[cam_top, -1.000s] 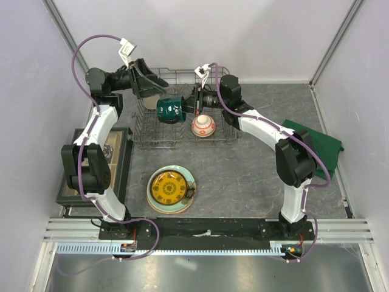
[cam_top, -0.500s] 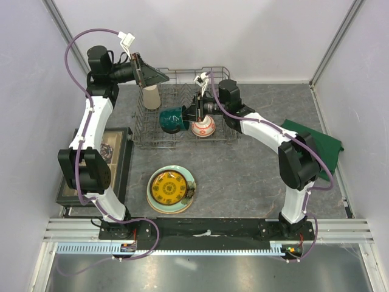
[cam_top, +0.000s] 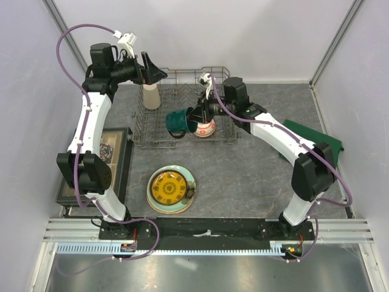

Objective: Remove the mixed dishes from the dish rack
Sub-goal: Place the cup at the center of the board.

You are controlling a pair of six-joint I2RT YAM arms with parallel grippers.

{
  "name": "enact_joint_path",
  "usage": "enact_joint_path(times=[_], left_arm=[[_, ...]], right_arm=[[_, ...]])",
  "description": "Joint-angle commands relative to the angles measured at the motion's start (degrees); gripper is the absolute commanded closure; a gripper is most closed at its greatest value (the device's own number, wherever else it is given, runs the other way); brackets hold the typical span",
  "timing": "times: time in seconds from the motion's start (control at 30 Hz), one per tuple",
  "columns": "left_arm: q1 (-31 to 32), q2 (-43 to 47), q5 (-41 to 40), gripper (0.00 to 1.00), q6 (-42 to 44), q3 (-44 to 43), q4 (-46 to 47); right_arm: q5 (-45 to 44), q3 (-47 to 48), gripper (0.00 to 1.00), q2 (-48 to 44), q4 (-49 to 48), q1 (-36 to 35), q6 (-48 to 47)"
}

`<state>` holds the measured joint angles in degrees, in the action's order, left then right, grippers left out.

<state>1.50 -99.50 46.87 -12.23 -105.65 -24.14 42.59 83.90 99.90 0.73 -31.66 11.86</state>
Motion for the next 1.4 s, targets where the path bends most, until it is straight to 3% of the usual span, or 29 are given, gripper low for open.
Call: enact_joint_path(times=[0.0, 0.23, 0.5, 0.83, 1.37], left_arm=[[1.31, 1.86, -14.23, 0.01, 8.18, -2.28, -5.21], [1.75, 2.91, -20.41, 0.01, 11.35, 0.44, -4.17], [1.75, 3.00, -21.38, 0.01, 14.78, 2.46, -5.48], [1.84, 2.12, -23.05, 0.01, 19.61, 3.87, -7.50], [1.75, 4.32, -25.51, 0.01, 22.42, 6.68, -7.76]], right_arm=[[-6.10, 2.32, 1.00, -5.85, 8.22, -0.16, -8.68], [-16.91, -1.36, 1.00, -12.26, 16.40, 1.59, -17.48], [-25.96, 0.12, 1.00, -16.40, 33.53, 5.38, -28.44], [-27.21, 5.04, 1.00, -15.18, 56.02, 5.38, -37.17], [-33.62, -0.84, 1.00, -7.35, 52.80, -4.90, -36.56]])
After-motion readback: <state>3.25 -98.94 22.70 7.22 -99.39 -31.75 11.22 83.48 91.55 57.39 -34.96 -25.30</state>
